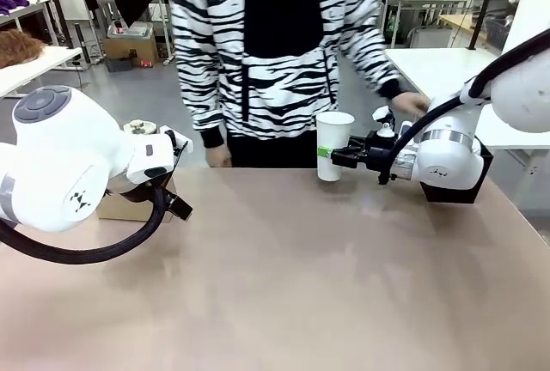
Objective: Pour a drink into a cup and package it in a carrier.
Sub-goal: When a person places the Paper Cup Lid on the 600 ml Paper Cup , lift the 600 ml Paper Cup.
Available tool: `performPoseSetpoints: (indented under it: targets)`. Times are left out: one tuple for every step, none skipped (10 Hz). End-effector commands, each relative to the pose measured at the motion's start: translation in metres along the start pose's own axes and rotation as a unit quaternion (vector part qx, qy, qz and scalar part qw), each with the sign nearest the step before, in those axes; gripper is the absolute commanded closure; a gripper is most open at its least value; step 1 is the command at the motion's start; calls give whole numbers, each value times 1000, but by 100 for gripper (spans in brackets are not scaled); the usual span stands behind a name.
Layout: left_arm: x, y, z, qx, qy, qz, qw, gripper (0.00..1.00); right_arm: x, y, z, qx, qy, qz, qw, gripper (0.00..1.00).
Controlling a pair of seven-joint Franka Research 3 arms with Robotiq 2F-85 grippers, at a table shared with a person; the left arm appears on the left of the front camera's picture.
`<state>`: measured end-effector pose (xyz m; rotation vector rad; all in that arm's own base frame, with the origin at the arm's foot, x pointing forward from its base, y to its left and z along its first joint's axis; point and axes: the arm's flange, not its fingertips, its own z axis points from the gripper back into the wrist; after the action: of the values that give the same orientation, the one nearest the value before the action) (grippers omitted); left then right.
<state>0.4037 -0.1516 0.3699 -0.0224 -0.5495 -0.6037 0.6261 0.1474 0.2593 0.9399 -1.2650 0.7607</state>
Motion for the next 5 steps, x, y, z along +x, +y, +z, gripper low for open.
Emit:
performPoseSetpoints:
  targets:
    - [0, 0, 1, -1, -1, 0, 1000, 0, 4, 4, 0, 0, 0, 1, 1000, 20]
    - [0, 0, 1, -1, -1, 0, 1000, 0, 4, 4, 0, 0, 0, 1, 1000, 20]
    - [0, 0, 1, -1, -1, 0, 1000, 0, 4, 4, 0, 0, 0, 1, 1000, 20]
    - [0, 0, 1, -1, -1, 0, 1000, 0, 4, 4, 0, 0, 0, 1, 1000, 20]
    - [0, 0, 1, -1, -1, 0, 1000, 0, 4, 4, 0, 0, 0, 1, 1000, 20]
